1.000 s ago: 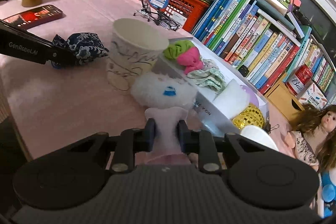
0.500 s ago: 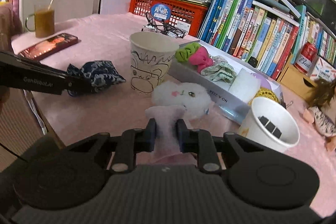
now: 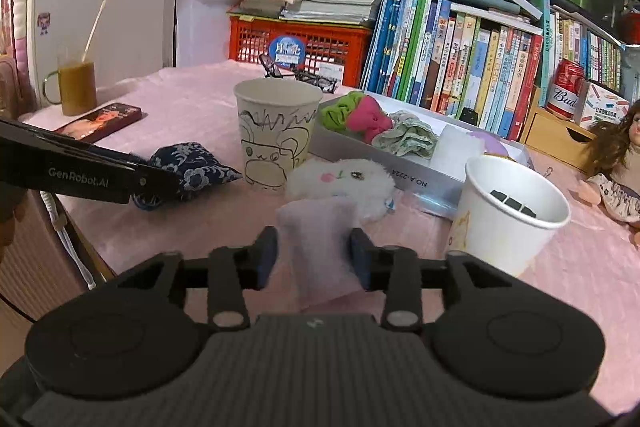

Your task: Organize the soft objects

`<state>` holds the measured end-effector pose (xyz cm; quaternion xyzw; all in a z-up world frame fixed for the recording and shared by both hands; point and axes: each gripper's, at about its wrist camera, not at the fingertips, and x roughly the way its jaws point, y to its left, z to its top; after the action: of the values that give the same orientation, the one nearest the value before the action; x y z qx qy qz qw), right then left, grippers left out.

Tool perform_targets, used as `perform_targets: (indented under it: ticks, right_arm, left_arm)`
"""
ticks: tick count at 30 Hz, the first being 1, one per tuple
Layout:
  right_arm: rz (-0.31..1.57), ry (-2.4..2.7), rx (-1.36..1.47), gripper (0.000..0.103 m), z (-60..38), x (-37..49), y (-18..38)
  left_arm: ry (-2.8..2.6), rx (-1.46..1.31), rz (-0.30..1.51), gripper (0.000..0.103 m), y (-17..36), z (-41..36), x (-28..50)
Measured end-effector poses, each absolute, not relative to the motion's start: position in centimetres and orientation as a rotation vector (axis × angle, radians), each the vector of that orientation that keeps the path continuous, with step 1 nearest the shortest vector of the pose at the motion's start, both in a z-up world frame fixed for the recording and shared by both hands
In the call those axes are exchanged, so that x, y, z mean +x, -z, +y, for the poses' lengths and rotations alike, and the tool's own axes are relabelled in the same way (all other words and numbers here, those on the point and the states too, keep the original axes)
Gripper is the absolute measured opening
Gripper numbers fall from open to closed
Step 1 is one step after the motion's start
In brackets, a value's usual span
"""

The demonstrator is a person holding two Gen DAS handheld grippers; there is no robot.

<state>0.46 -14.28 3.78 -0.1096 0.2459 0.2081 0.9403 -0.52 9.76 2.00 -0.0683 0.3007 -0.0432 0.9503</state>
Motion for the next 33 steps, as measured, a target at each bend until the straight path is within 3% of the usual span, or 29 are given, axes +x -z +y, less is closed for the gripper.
perform_targets:
  ticks: [3, 4, 15, 33]
  right_arm:
    - [0.484, -0.421, -0.224, 0.069, -14.4, 0.2, -3.4]
    - [0.477, -0.418, -0.222, 0.07, -14.5, 0.2, -3.2]
    - [0.404, -0.399, -0.173, 0.082, -15.2, -0.5, -2.5]
    - [0.376, -0.301, -0.087, 0.084, -15.4, -0.6, -0.7]
  left_arm:
    - [0.065, -0.129, 0.589, 0.079, -2.0, 9.7, -0.5]
    - [0.057, -0.125, 0.578, 0.08, -2.0, 9.7, -0.5]
    - [0.061, -0.119, 0.581, 0.081, -1.1, 9.1, 1.4]
    - [0.044, -0.123, 0.583, 0.081, 0.8, 8.3, 2.8]
